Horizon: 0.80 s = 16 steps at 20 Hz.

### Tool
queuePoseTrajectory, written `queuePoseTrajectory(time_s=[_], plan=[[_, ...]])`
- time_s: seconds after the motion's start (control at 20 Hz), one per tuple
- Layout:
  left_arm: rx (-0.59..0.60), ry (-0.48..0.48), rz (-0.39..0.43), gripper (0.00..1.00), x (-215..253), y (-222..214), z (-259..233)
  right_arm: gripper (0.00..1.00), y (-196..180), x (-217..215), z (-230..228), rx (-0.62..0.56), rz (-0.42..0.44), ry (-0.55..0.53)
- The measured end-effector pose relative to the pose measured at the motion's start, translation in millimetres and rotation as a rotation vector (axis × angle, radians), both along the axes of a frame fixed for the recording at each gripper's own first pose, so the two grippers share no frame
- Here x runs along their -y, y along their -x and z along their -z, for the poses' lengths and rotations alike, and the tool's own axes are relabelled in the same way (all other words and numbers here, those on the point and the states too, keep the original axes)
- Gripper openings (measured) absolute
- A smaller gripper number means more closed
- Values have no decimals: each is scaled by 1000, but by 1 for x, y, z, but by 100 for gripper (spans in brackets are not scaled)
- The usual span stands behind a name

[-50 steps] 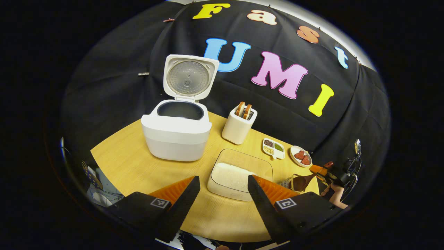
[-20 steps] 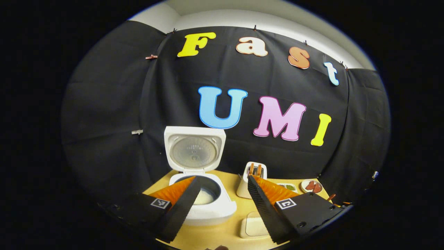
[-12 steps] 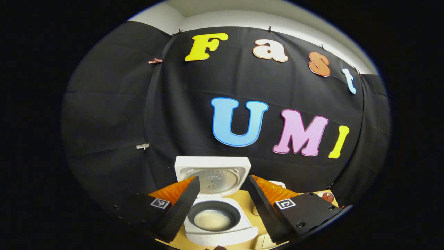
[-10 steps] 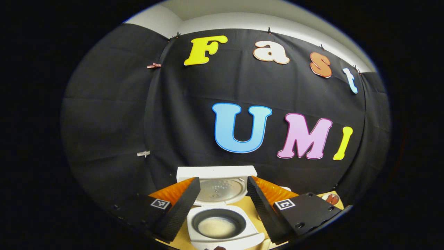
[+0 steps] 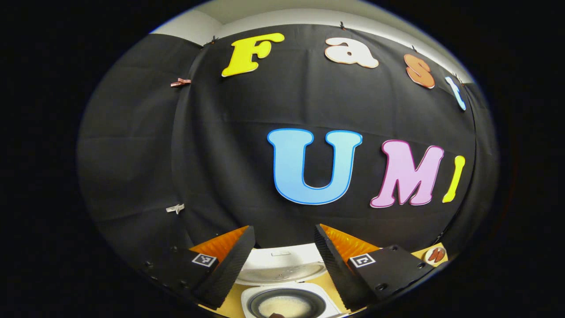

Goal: Close the left gripper, press the button to open the rice cooker; take a wooden spoon from the chopstick holder with the right hand, scoop a spoonful of rice and pour it into the rice cooker, then put the wooden spoon back into the chopstick holder.

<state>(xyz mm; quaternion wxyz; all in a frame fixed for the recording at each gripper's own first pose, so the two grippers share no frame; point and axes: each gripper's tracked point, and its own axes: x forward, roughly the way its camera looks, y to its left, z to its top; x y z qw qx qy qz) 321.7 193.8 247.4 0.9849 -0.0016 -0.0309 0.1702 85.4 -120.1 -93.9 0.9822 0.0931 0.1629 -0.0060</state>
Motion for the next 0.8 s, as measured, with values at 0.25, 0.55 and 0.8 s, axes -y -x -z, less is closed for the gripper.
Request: queuePoseTrajectory(time_s=[0.25,0.55,0.8], plan=[[-61,-23,-40,93,-19,-45,19,99,6,-10,19,-50,-24,-1],[-104,107,-58,98,-33,-53,55,99,11,-34,30,-81,-113,49],[-193,159,-54,95,-12,-25,73,99,8,-51,28,-69,-174,50]])
